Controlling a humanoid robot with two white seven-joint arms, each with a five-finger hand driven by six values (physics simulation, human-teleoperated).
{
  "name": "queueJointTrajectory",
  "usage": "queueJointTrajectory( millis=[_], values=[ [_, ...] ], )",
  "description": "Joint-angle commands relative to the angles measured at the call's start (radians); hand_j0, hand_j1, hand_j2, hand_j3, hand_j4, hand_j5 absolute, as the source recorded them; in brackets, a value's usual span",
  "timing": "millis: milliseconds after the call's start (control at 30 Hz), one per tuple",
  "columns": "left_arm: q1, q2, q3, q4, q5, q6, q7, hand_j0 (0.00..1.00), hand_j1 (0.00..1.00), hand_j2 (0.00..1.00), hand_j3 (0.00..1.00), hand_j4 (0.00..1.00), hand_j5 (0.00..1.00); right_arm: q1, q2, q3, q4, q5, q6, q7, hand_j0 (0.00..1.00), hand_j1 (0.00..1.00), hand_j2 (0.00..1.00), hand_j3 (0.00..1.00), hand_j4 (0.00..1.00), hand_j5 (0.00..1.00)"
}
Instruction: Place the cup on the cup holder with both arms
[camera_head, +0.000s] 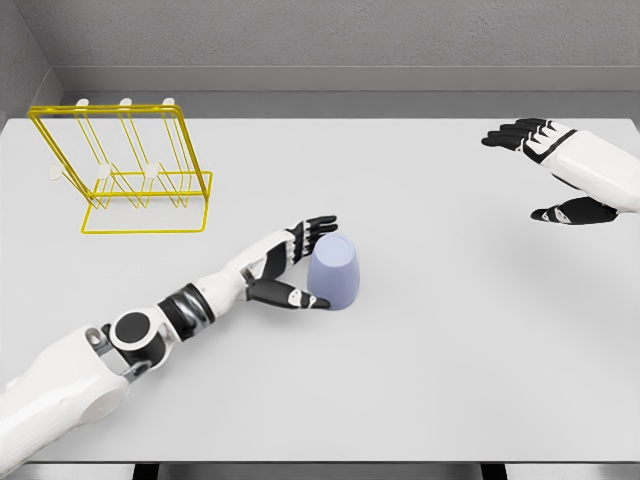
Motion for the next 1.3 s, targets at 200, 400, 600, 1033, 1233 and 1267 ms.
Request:
queueJointTrajectory(
  millis=[200, 400, 600, 1033, 1233, 1267],
  values=[
    [0.000, -0.004, -0.014, 0.000, 0.002, 0.001, 0.000, 1.00, 1.00, 1.00, 1.00, 1.00, 1.00, 0.000, 0.000, -0.002, 0.000, -0.007, 0.002, -0.002, 1.00, 1.00, 1.00, 1.00, 1.00, 1.00],
    [0.000, -0.016, -0.014, -0.001, 0.003, -0.002, 0.001, 0.91, 0.91, 0.91, 0.91, 0.91, 0.91, 0.000, 0.000, -0.002, 0.000, -0.007, 0.002, 0.000, 1.00, 1.00, 1.00, 1.00, 1.00, 1.00],
    [0.000, -0.040, -0.012, 0.002, 0.000, -0.002, 0.001, 0.74, 0.74, 0.74, 0.74, 0.74, 0.74, 0.000, 0.000, 0.000, 0.000, -0.009, 0.002, -0.002, 1.00, 1.00, 1.00, 1.00, 1.00, 1.00],
    [0.000, -0.049, 0.000, 0.000, -0.009, -0.004, 0.004, 0.60, 0.60, 0.60, 0.60, 0.60, 0.60, 0.000, 0.000, 0.000, 0.000, -0.009, 0.002, -0.002, 1.00, 1.00, 1.00, 1.00, 1.00, 1.00],
    [-0.002, -0.035, 0.031, -0.047, 0.020, -0.002, 0.004, 0.60, 0.60, 0.60, 0.60, 0.60, 0.60, 0.000, 0.000, 0.000, 0.000, -0.007, 0.002, -0.002, 1.00, 1.00, 1.00, 1.00, 1.00, 1.00],
    [-0.002, -0.029, 0.037, -0.058, 0.023, -0.002, 0.004, 0.60, 0.60, 0.60, 0.60, 0.60, 0.60, 0.000, 0.000, -0.002, 0.000, -0.009, 0.002, -0.002, 1.00, 1.00, 1.00, 1.00, 1.00, 1.00]
  ],
)
